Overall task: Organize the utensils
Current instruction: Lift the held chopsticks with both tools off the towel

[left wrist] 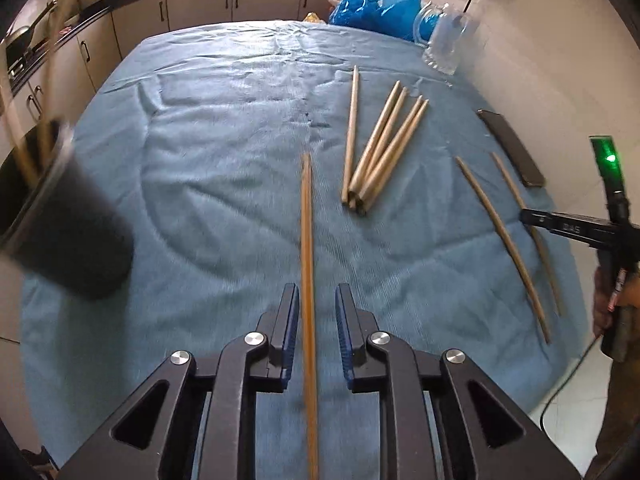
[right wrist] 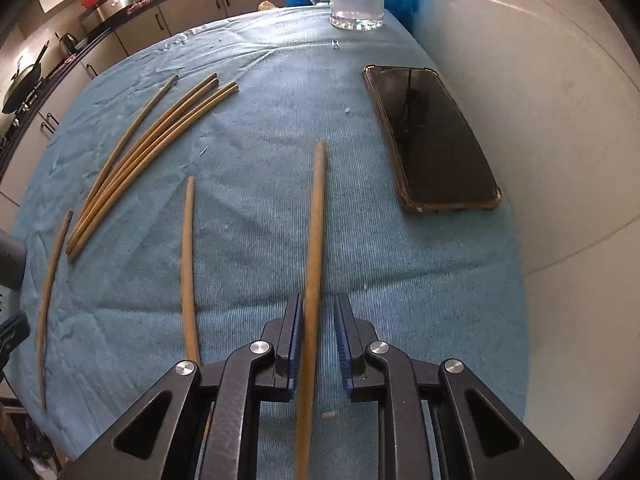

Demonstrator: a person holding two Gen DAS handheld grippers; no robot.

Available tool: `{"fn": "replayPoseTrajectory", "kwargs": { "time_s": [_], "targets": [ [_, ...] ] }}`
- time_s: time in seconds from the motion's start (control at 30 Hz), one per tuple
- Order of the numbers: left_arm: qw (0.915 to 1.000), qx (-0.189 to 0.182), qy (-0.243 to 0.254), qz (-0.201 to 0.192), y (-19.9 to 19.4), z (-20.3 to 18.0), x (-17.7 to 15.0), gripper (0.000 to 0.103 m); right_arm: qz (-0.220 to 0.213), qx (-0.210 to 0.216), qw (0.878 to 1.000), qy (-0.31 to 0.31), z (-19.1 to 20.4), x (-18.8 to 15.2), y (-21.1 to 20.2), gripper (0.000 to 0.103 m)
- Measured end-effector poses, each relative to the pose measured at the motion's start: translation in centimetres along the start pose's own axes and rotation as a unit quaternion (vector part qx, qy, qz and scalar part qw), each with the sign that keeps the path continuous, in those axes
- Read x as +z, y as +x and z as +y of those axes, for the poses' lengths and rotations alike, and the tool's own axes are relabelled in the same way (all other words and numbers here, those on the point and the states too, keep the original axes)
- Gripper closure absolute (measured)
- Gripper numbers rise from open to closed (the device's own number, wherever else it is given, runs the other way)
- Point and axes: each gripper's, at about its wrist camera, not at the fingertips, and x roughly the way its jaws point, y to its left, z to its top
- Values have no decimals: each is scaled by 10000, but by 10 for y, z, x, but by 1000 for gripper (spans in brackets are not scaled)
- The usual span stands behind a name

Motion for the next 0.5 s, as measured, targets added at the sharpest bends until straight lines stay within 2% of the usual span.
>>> {"fn": "replayPoseTrajectory", "kwargs": {
  "time_s": [0.2,0.5],
  "targets": [
    [9991,289,60,317,35,2,30,85,195,-83,9998,27,1,32,12,86],
    [9989,267,52,374,47,5,57,85,417,-241,9988,62,7,64,26,86]
  ]
}}
